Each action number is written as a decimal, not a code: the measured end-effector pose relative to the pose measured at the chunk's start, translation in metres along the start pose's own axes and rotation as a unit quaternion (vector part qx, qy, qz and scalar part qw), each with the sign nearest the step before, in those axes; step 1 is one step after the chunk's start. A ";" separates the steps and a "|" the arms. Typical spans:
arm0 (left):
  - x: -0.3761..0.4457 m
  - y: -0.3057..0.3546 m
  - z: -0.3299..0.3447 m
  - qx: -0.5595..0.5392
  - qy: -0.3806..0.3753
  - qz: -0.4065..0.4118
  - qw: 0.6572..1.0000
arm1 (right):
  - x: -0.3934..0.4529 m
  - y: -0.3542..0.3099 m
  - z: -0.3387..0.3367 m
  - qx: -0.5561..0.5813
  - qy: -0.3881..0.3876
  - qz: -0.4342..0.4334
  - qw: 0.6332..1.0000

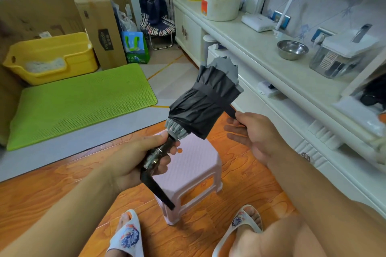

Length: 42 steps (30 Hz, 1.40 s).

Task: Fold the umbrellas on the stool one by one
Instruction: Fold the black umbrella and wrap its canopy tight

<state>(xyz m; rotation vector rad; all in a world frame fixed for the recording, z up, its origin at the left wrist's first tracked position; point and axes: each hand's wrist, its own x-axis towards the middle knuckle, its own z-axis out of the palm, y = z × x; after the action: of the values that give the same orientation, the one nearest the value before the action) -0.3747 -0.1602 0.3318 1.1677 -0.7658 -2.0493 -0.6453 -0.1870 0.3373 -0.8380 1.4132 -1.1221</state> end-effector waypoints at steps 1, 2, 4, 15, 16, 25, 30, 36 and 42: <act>0.000 0.000 0.001 -0.029 -0.011 -0.016 0.999 | 0.000 0.001 0.001 0.002 -0.005 0.002 1.000; 0.002 -0.001 0.004 -0.051 -0.014 -0.028 0.998 | 0.000 0.002 0.002 0.004 -0.015 0.000 1.000; 0.004 -0.005 0.012 -0.062 -0.015 -0.035 0.997 | -0.001 0.005 0.005 0.007 -0.038 -0.009 0.999; 0.004 -0.012 0.019 -0.027 -0.078 0.021 0.996 | -0.010 0.003 0.024 0.178 -0.099 0.008 0.979; 0.004 -0.013 0.019 -0.040 -0.095 0.001 0.995 | -0.011 0.003 0.026 0.195 -0.108 0.002 0.975; 0.009 -0.019 0.007 0.207 0.001 -0.029 0.978 | -0.010 0.002 0.033 0.205 -0.037 -0.024 0.978; 0.013 -0.043 0.025 0.524 0.205 0.181 0.807 | -0.009 0.015 0.042 0.174 0.030 -0.011 0.984; 0.022 -0.056 0.038 0.686 0.324 0.298 0.579 | -0.017 0.025 0.058 0.175 0.047 0.013 0.983; 0.029 -0.020 0.005 0.493 0.206 0.243 0.809 | -0.009 0.020 0.058 0.233 0.040 0.009 0.972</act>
<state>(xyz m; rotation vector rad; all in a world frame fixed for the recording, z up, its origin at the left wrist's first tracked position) -0.3948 -0.1692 0.3047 1.6265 -1.7668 -0.8459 -0.5845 -0.1825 0.3234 -0.4465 1.1477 -1.4140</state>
